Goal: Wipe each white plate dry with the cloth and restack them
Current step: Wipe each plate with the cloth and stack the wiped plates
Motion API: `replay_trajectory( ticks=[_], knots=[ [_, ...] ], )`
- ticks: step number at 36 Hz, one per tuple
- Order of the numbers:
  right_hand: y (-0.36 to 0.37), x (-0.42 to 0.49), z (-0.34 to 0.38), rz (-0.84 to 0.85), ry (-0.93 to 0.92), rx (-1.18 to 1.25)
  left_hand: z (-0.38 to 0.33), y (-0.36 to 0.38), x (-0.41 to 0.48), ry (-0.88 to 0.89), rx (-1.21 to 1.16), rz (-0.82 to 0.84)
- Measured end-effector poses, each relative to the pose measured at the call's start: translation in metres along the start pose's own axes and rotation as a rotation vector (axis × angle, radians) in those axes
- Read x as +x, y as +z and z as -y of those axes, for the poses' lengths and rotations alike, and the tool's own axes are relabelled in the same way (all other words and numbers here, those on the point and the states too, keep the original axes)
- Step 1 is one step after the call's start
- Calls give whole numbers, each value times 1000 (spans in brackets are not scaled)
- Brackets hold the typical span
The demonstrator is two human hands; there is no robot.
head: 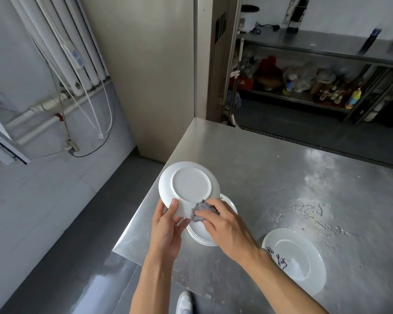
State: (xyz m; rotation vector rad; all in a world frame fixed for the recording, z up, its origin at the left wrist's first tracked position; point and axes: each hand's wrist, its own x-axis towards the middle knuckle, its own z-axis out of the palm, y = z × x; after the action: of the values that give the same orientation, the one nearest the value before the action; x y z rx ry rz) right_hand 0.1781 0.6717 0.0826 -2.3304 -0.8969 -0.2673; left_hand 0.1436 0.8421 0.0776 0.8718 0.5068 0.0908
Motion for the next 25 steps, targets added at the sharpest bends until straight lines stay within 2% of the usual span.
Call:
replay_trajectory(
  ticks=[9, 16, 21, 25],
  knots=[
    [-20, 7, -33, -149, 260, -7, -11, -6, -5, -30, 112, 119],
    [-38, 34, -44, -134, 402, -9, -9, -1, -12, -68, 311, 265],
    [-40, 51, -35, -55, 358, 20, -7, 14, -15, -50, 426, 342],
    [-31, 56, -16, 26, 252, 22, -3, 24, -13, -18, 411, 301]
  ],
)
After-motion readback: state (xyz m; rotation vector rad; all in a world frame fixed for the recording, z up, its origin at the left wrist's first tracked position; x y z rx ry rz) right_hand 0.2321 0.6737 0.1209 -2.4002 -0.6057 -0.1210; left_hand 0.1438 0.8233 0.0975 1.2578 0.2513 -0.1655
